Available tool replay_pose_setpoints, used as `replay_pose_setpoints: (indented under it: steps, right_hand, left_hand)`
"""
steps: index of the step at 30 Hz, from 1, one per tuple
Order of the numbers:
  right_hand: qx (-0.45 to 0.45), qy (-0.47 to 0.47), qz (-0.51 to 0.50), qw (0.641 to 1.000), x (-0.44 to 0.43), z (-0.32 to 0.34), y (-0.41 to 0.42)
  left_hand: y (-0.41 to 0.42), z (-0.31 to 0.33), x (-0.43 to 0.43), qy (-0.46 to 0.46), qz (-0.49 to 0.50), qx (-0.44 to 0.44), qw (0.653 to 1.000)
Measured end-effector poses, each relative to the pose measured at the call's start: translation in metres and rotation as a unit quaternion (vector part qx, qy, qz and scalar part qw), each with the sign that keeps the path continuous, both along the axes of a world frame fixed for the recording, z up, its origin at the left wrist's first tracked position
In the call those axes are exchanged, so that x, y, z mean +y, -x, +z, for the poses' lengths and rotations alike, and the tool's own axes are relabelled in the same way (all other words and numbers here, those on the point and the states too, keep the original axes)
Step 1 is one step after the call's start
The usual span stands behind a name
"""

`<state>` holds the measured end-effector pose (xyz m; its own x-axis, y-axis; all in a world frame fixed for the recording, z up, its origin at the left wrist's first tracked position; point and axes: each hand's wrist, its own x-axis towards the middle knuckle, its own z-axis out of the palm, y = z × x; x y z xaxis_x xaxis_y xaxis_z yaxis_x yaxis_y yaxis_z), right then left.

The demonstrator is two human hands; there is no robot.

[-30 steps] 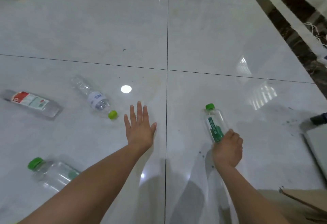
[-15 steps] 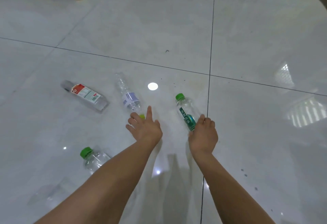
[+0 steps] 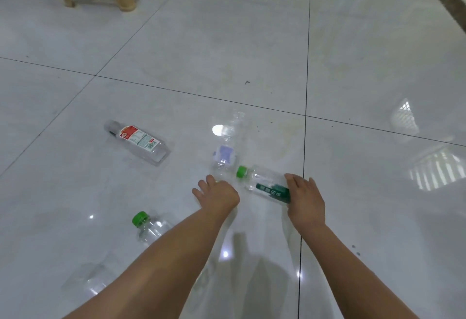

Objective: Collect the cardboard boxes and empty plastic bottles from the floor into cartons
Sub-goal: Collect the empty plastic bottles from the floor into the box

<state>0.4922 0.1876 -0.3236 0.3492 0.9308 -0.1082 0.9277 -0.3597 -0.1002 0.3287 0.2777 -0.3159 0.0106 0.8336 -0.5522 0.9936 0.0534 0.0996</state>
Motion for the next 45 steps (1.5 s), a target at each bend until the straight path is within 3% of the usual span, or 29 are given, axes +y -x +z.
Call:
replay_pose_setpoints:
  steps: [4, 6, 8, 9, 10, 12, 13, 14, 17, 19, 22, 26, 29, 32, 35, 41, 45]
  right_hand:
    - [-0.046, 0.062, 0.067, 0.995, -0.006, 0.01, -0.006]
    - [-0.041, -0.02, 0.013, 0.999, -0.013, 0.006, 0.004]
    - [0.031, -0.166, -0.16, 0.973, -0.016, 0.002, 0.024]
    - [0.106, -0.211, -0.295, 0.926, -0.016, 0.012, 0.036]
    - [0.201, -0.24, -0.442, 0.84, -0.014, 0.016, 0.045]
    - [0.413, -0.211, -0.651, 0.601, -0.008, 0.017, 0.063]
    - [0.514, -0.19, -0.667, 0.505, -0.01, 0.016, 0.07]
    - [0.586, -0.182, -0.638, 0.466, -0.014, 0.002, 0.072]
    - [0.64, -0.167, -0.611, 0.434, -0.023, -0.061, 0.066]
    - [0.687, -0.133, -0.603, 0.382, -0.033, -0.021, 0.074]
    - [0.7, -0.115, -0.571, 0.414, -0.043, 0.005, 0.07]
    - [0.716, -0.13, -0.549, 0.411, -0.059, 0.017, 0.053]
    - [0.709, -0.182, -0.551, 0.401, -0.075, 0.034, 0.032]
    - [0.692, -0.237, -0.536, 0.422, -0.097, 0.078, 0.014]
    - [0.672, -0.318, -0.521, 0.419, -0.127, 0.119, -0.015]
    - [0.538, -0.478, -0.54, 0.437, -0.221, 0.195, -0.059]
    - [0.423, -0.52, -0.602, 0.434, -0.291, 0.227, -0.066]
  left_hand:
    - [0.003, 0.01, -0.005, 0.015, -0.09, 0.008, 0.996]
    - [0.004, 0.012, -0.008, 0.05, -0.125, 0.009, 0.991]
    - [0.004, 0.011, -0.013, 0.075, -0.158, 0.008, 0.985]
    - [0.003, 0.011, -0.015, 0.084, -0.176, 0.009, 0.981]
    - [0.002, 0.011, -0.017, 0.096, -0.189, 0.008, 0.977]
    - [-0.001, 0.011, -0.023, 0.125, -0.196, 0.005, 0.973]
    - [-0.002, 0.013, -0.027, 0.142, -0.197, 0.001, 0.97]
    - [-0.003, 0.014, -0.029, 0.155, -0.204, -0.005, 0.967]
    - [-0.006, 0.019, -0.034, 0.159, -0.222, -0.045, 0.961]
    - [-0.004, 0.021, -0.035, 0.147, -0.221, -0.07, 0.961]
    - [-0.002, 0.028, -0.033, 0.133, -0.229, -0.128, 0.956]
    - [-0.013, 0.048, -0.037, 0.146, -0.232, -0.221, 0.936]
    - [-0.031, 0.068, -0.05, 0.14, -0.244, -0.278, 0.919]
    - [-0.053, 0.093, -0.068, 0.137, -0.259, -0.339, 0.894]
    - [-0.086, 0.122, -0.095, 0.101, -0.28, -0.415, 0.86]
    - [-0.15, 0.183, -0.194, 0.102, -0.321, -0.545, 0.767]
    - [-0.174, 0.2, -0.264, 0.152, -0.355, -0.583, 0.715]
